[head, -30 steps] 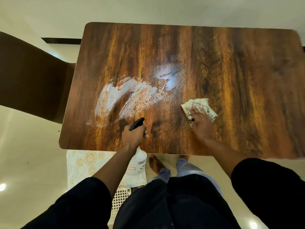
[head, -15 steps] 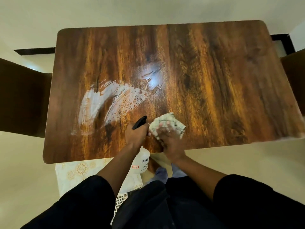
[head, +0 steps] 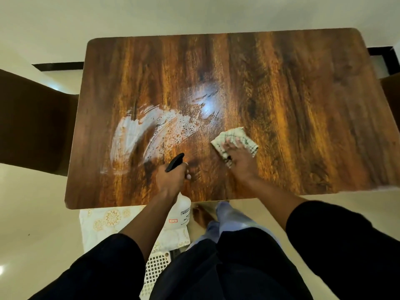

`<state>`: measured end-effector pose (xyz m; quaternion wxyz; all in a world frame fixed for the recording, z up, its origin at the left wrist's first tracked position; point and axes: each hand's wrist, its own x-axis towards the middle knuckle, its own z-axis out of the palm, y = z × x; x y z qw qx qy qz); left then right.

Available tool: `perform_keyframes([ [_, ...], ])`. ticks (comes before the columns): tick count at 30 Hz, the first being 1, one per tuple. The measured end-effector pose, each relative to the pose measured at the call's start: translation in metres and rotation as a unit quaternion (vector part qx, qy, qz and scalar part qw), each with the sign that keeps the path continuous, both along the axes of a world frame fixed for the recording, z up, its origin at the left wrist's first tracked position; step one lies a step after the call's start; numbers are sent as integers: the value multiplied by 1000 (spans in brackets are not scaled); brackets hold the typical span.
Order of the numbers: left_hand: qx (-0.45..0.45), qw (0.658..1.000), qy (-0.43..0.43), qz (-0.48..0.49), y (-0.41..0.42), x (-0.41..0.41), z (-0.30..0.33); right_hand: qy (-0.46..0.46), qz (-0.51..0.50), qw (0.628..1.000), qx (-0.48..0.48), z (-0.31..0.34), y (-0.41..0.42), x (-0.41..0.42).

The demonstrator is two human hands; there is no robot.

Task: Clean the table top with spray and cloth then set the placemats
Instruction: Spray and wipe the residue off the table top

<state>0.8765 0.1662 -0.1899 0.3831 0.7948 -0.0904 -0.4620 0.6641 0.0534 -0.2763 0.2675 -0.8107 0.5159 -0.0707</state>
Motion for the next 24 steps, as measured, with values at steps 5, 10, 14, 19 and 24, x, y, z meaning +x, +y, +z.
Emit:
perform_keyframes([
  [5,3,999,-1,39,4,9,3,52,-84,995,11,4,-47,17],
  [10,25,998,-13,56,7,26,4,51,-58,997,-2,-2,-15,59],
  [14,25,992,-15,124,8,33,7,-42,101,994,11,1,46,99],
  [19,45,983,-24,174,4,41,14,-84,318,944,2,-12,76,127],
  [24,31,989,-11,143,-1,50,12,-79,300,951,-7,-9,24,114],
])
